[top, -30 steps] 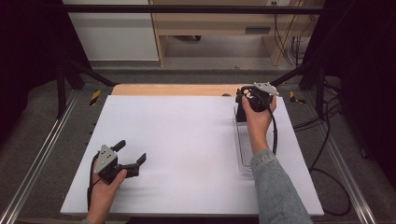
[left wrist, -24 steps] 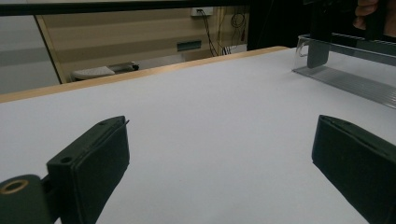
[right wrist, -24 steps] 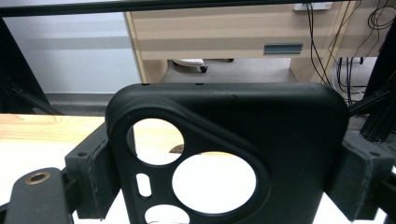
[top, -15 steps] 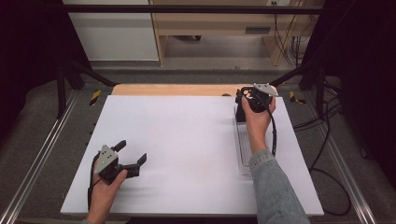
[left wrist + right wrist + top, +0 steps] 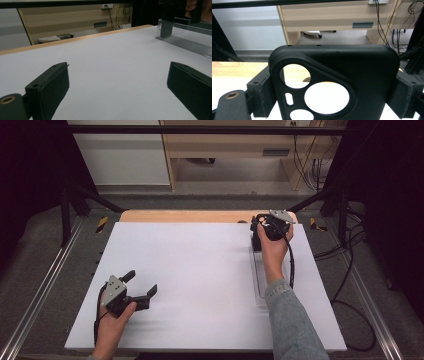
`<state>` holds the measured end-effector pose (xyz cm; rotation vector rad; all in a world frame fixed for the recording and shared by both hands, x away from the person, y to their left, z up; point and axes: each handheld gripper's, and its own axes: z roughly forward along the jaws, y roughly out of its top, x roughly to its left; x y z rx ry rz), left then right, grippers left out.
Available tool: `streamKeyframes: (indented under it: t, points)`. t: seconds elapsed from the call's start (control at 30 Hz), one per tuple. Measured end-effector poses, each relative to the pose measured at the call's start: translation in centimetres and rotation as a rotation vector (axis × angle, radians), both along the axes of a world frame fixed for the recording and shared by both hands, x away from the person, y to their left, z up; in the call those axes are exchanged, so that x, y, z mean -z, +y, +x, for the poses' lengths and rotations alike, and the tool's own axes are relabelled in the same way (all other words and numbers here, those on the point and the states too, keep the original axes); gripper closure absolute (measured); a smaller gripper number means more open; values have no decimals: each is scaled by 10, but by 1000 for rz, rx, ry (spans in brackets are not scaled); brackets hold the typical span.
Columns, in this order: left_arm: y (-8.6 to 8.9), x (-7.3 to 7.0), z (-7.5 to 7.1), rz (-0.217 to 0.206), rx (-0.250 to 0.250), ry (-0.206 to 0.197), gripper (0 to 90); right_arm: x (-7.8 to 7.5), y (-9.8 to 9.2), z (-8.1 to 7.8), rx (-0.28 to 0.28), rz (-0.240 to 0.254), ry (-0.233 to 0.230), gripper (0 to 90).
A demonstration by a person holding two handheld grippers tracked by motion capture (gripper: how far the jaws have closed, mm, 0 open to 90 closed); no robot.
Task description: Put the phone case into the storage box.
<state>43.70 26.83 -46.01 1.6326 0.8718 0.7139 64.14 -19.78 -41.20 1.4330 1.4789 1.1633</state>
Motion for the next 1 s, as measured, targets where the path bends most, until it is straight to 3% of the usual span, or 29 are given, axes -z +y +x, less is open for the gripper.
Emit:
streamKeyframes:
  t: [0.47, 1.0]
  points:
    - [-2, 1, 0, 12, 11, 5, 44, -1, 2, -1, -6, -24, 11, 111]
    - [-4, 1, 0, 32, 12, -5, 44, -6, -2, -3, -19, 7, 6, 67]
